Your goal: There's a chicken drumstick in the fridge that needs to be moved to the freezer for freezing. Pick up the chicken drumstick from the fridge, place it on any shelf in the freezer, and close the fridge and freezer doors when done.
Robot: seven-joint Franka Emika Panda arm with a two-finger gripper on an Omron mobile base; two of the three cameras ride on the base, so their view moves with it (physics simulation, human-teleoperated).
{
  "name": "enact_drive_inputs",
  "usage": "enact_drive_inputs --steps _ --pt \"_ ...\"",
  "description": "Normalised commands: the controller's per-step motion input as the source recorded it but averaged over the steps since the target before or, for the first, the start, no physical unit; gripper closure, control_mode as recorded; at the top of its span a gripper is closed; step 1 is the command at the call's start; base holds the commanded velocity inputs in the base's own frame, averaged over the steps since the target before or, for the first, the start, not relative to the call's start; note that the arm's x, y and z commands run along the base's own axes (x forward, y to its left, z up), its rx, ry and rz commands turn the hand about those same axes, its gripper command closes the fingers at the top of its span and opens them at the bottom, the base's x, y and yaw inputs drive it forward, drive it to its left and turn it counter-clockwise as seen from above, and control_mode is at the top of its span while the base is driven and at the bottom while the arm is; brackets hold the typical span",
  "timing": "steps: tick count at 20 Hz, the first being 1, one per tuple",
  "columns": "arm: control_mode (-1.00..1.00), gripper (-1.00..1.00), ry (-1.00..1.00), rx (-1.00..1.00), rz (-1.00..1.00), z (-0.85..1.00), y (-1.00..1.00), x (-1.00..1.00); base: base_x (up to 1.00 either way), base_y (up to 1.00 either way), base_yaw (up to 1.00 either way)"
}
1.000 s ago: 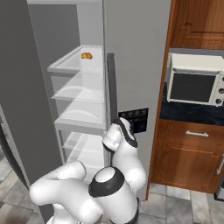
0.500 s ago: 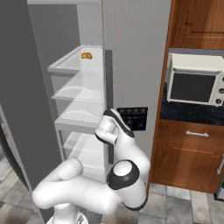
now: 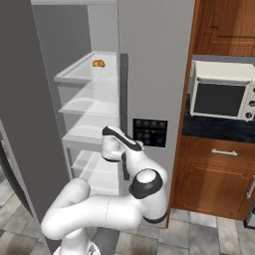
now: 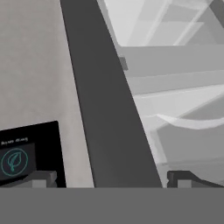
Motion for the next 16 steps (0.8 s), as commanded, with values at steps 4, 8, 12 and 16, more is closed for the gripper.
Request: enact_drive_inputs --steps 4,8,12,16 --pt "-1.0 -1.0 0.09 0.0 -0.13 0.2 0.03 0.51 0.0 0.0 0.0" --pt "-1.0 -1.0 0.07 0.0 -0.12 0.18 0.01 0.53 0.0 0.0 0.0" --pt "-1.0 -1.0 0.02 0.0 -0.13 0.04 0.07 0.43 0.0 0.0 0.0" --pt "-1.0 -1.0 0.02 0.0 -0.11 0.05 0.01 0.18 0.0 0.0 0.0"
